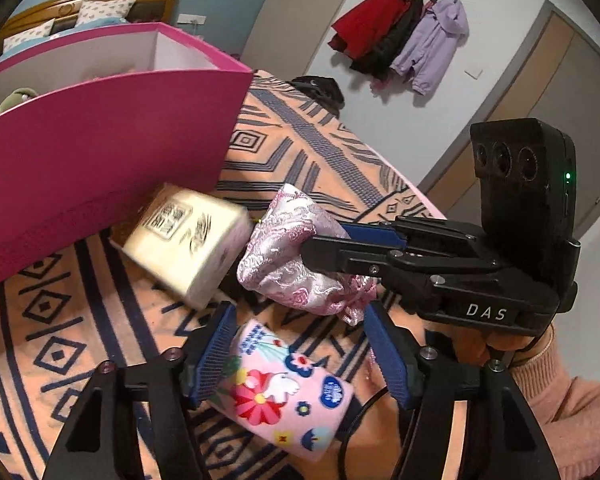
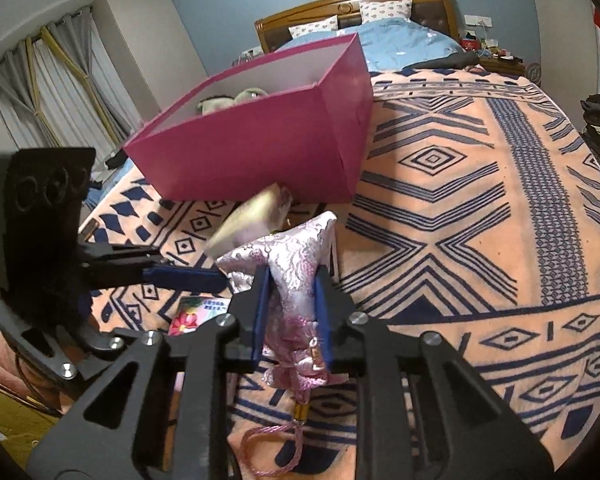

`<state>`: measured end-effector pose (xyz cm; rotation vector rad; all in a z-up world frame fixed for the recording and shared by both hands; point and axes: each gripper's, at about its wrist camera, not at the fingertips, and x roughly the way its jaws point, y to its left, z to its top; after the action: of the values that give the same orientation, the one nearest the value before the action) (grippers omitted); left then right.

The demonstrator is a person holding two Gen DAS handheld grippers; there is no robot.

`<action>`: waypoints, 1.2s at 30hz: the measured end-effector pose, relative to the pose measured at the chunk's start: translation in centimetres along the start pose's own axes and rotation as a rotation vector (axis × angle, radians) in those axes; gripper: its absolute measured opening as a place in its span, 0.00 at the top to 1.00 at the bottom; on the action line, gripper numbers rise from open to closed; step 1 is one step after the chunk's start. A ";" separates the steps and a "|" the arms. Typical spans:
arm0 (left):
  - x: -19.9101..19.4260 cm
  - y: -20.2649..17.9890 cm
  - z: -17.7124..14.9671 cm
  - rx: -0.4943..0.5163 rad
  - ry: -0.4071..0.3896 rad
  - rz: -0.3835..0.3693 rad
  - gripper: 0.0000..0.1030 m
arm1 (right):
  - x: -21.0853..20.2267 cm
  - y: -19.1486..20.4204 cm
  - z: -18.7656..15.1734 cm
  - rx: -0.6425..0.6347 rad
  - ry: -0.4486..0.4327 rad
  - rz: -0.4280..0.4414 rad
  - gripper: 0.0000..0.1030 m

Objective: Organize objects
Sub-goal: 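Close both grippers on the pink floral pouch and lift it, then carry the pouch over the magenta box and open both grippers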

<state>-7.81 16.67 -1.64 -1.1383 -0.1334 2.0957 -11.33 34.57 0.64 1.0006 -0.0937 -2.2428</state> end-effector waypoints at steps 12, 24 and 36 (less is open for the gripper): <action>-2.6 -2.0 1.8 0.057 -0.088 -0.044 0.46 | -2.8 2.6 2.9 -0.067 -0.098 0.060 0.83; -7.3 -1.2 4.9 0.090 -0.202 0.037 0.46 | -3.1 5.5 7.5 -0.160 -0.177 0.104 0.83; -9.6 1.8 9.6 0.053 -0.272 0.105 0.46 | -1.0 6.6 13.7 -0.225 -0.203 0.148 0.83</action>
<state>-12.84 11.47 9.99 -0.8410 -0.1484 2.3264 -16.57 27.38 12.98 0.6255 -0.0034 -2.1561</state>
